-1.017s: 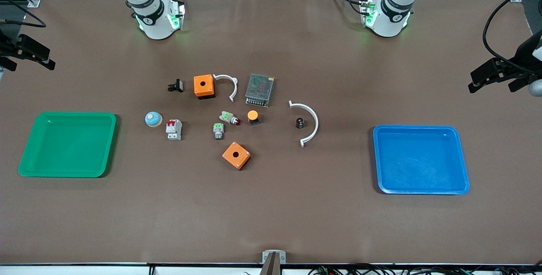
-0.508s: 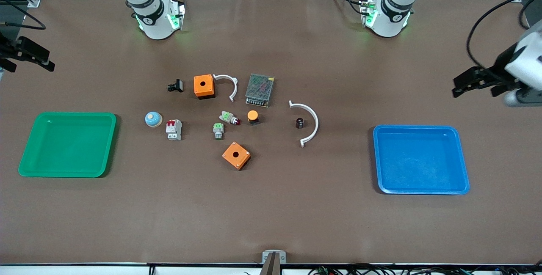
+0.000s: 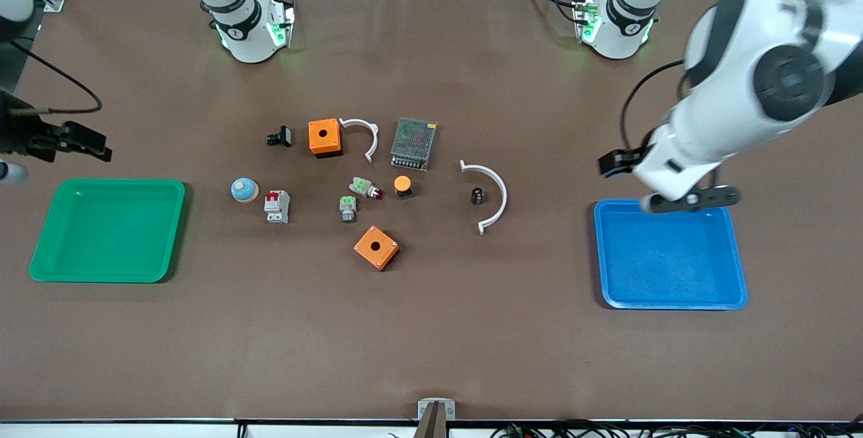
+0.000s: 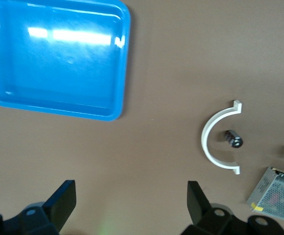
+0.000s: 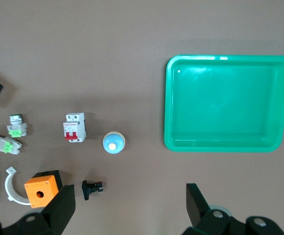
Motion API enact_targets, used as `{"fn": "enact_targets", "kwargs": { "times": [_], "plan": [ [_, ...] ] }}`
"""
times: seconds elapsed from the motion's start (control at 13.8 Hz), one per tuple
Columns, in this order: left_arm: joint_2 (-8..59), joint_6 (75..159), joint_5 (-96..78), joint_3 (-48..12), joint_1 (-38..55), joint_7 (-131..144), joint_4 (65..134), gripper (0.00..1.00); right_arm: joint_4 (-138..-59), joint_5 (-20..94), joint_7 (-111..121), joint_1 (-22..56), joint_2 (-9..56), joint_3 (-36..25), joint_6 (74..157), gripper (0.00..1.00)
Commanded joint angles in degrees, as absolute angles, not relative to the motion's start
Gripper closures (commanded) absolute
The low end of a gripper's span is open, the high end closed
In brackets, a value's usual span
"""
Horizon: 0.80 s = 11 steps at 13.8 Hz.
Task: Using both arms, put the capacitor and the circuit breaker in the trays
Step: 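Reach the right gripper to the breaker while the left gripper reaches the capacitor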
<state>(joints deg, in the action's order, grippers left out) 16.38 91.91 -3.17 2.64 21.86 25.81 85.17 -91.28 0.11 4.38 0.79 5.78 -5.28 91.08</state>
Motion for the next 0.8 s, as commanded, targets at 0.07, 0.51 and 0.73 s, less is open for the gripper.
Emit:
{"fn": "enact_targets", "kwargs": {
  "times": [0.07, 0.51, 0.73],
  "plan": [
    [21.52, 96.84, -4.39, 2.99, 27.40, 35.92, 83.85, 0.00, -92.36, 0.17, 4.05, 1.05, 7.82, -5.01, 91.84, 0.00],
    [32.68, 114.67, -4.04, 2.99, 35.33, 52.02, 84.37, 0.00, -108.69, 4.22, -6.39, 9.04, 7.73, -4.83, 114.21, 0.00],
    [35.85, 116.81, -4.13, 2.11, 38.05, 52.38, 84.55, 0.00, -118.27, 4.31, -7.91, 11.77, 9.39, -4.83, 129.85, 0.00]
  ]
}}
